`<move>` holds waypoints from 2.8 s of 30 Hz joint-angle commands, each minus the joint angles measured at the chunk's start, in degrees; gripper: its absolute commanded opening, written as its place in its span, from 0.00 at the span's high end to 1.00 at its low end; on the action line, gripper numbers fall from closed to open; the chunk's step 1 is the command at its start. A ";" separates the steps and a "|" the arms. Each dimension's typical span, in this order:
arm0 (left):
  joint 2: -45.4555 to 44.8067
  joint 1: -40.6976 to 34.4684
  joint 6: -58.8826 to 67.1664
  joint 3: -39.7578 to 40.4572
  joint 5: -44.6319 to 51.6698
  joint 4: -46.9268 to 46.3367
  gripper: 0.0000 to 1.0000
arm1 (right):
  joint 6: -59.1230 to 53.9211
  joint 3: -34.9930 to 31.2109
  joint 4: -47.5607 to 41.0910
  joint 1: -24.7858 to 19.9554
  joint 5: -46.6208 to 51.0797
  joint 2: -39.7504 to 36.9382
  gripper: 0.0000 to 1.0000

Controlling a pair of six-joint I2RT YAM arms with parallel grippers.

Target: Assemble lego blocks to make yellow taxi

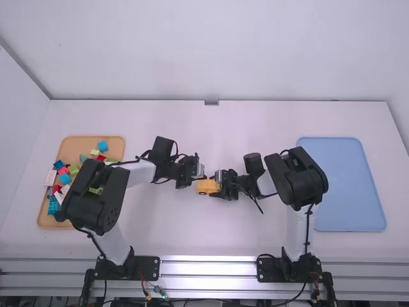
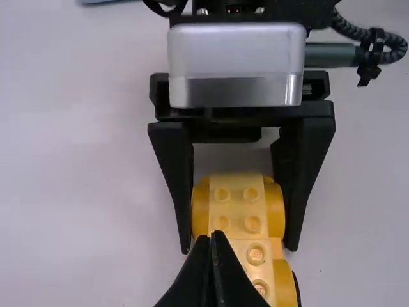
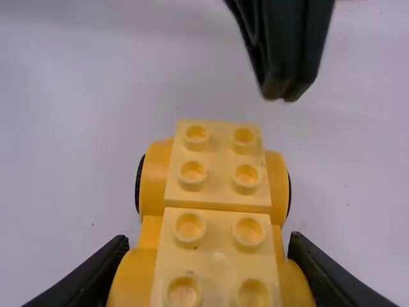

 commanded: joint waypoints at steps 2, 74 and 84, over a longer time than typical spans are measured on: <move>3.67 -0.35 -0.20 0.15 1.09 -0.59 0.98 | -0.46 0.26 -0.42 0.17 0.17 0.87 0.45; -24.17 23.87 -86.77 16.13 -61.92 -38.40 0.01 | 13.35 4.92 -39.71 -1.33 51.06 -40.57 0.01; -17.66 37.70 -65.70 15.96 -50.23 -46.71 0.01 | 13.27 4.79 -32.20 0.42 50.97 -40.83 0.01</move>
